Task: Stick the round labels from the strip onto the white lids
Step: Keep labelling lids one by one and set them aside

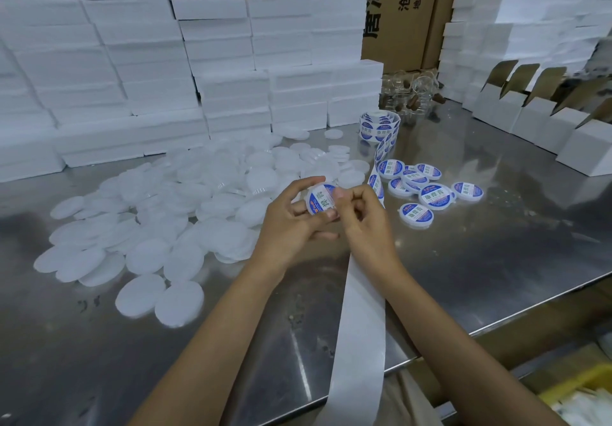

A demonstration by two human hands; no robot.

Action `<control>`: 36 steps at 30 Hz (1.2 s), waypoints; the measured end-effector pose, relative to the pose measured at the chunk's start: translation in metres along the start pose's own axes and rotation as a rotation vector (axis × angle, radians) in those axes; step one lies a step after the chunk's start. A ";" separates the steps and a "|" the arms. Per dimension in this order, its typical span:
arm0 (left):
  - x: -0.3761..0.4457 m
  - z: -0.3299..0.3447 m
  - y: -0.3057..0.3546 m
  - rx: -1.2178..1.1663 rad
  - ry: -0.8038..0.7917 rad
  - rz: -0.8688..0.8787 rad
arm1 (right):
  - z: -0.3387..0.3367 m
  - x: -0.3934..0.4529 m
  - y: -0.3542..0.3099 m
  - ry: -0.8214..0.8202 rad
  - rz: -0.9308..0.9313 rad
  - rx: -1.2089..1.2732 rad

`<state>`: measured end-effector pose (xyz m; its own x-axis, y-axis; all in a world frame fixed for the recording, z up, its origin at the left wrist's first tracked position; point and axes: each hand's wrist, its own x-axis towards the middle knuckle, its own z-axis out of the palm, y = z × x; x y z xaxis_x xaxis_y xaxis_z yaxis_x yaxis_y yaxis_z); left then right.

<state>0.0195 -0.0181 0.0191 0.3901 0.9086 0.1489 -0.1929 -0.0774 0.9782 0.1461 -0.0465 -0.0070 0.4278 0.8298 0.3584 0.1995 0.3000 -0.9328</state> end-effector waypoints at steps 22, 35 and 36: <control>-0.003 -0.003 0.005 -0.086 -0.055 -0.120 | -0.011 0.004 -0.005 0.002 0.090 0.189; 0.000 -0.006 0.003 -0.027 0.206 -0.054 | -0.008 -0.003 -0.008 -0.185 0.025 0.134; 0.000 -0.005 0.003 -0.017 0.175 -0.057 | -0.008 -0.004 -0.008 -0.164 0.009 0.128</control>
<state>0.0140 -0.0165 0.0213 0.2387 0.9689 0.0644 -0.1911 -0.0182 0.9814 0.1502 -0.0560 -0.0004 0.2773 0.8952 0.3490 0.0781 0.3410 -0.9368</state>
